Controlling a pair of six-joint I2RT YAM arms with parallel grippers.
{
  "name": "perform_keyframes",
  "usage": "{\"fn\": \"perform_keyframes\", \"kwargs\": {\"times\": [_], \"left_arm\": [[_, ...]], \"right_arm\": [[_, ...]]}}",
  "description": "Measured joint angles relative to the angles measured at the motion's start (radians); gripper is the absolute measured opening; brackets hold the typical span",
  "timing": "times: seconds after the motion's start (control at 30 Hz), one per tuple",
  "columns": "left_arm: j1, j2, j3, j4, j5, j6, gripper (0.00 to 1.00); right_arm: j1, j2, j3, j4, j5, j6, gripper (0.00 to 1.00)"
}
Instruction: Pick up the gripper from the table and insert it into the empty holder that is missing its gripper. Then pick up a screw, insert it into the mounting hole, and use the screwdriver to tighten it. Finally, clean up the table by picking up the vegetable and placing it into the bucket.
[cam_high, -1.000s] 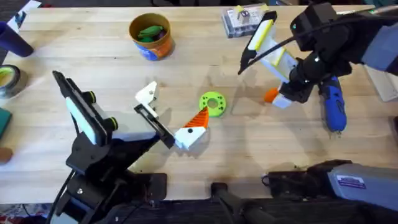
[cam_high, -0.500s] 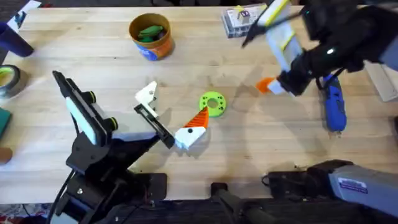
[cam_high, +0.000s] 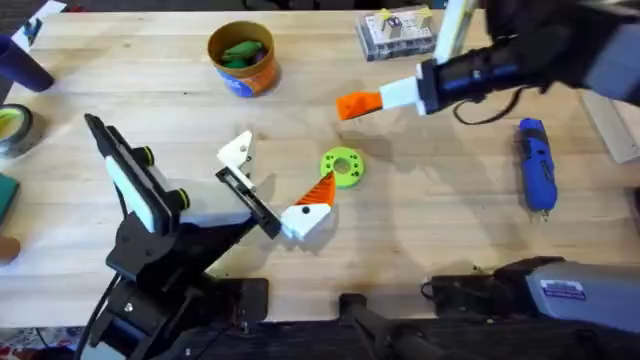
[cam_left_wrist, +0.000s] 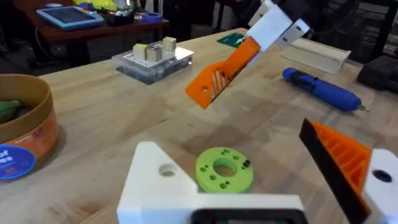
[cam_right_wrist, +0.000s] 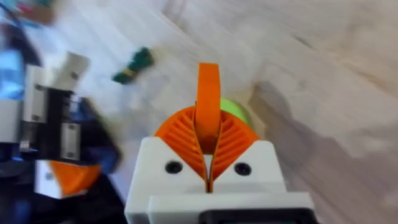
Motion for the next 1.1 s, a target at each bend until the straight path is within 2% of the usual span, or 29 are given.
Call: {"fn": "perform_keyframes", "kwargs": {"times": [0.23, 0.5, 0.8, 1.1], "left_arm": [[0.000, 0.000, 0.000, 0.000, 0.000, 0.000, 0.992], [0.000, 0.000, 0.000, 0.000, 0.000, 0.000, 0.992], [0.002, 0.000, 0.000, -0.001, -0.016, 0.000, 0.992], [0.002, 0.000, 0.000, 0.000, -0.019, 0.005, 0.992]], "right_arm": [[0.019, 0.191, 0.000, 0.086, -0.285, 0.203, 0.010], [0.128, 0.350, 0.000, 0.313, -0.522, 0.402, 0.010], [0.236, 0.363, 0.001, 0.546, -0.635, 0.593, 0.010], [0.235, 0.363, 0.002, 0.569, -0.694, 0.653, 0.010]]}}
